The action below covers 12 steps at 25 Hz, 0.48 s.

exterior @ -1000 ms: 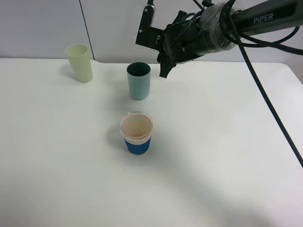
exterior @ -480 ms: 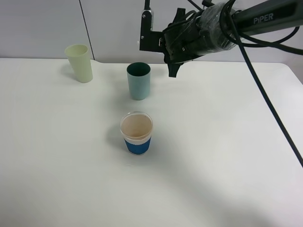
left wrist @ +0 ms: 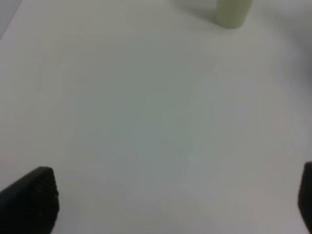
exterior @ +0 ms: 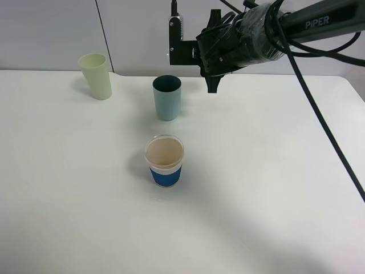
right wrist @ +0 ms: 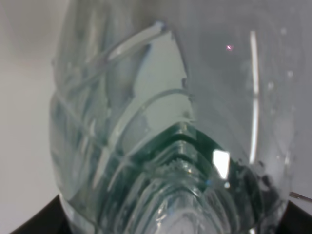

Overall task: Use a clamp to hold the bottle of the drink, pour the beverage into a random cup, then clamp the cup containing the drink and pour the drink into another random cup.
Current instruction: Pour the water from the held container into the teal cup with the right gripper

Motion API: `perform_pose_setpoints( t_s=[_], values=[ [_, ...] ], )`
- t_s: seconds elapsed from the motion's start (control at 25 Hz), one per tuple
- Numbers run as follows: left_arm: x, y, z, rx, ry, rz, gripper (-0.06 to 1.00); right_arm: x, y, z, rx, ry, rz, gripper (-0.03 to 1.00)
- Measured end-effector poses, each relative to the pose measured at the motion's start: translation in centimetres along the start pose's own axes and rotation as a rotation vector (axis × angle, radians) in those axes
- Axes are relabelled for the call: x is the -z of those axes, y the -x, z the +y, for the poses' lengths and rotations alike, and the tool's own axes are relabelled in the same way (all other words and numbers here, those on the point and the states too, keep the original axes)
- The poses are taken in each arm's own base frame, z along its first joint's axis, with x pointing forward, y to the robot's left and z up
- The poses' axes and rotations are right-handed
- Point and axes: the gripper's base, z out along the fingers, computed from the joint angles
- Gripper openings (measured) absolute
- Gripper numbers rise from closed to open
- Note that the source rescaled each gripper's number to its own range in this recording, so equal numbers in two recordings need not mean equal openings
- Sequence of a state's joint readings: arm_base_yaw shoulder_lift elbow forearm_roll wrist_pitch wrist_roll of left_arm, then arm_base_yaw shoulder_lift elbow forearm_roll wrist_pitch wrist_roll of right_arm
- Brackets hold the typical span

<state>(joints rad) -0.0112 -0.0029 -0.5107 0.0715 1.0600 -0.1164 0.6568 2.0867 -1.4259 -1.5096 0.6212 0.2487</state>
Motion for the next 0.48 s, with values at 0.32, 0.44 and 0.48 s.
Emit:
perform_pose_setpoints(
  t_s=[0.32, 0.44, 0.48],
  values=[
    [0.00, 0.00, 0.00, 0.000, 0.000, 0.000, 1.00, 0.00, -0.10, -0.03, 0.105, -0.002, 0.011, 0.02],
    [0.00, 0.00, 0.00, 0.000, 0.000, 0.000, 1.00, 0.00, -0.17, -0.04, 0.111, -0.003, 0.019, 0.02],
    [0.00, 0.00, 0.00, 0.000, 0.000, 0.000, 1.00, 0.00, -0.19, -0.04, 0.117, -0.003, 0.021, 0.02]
  ],
)
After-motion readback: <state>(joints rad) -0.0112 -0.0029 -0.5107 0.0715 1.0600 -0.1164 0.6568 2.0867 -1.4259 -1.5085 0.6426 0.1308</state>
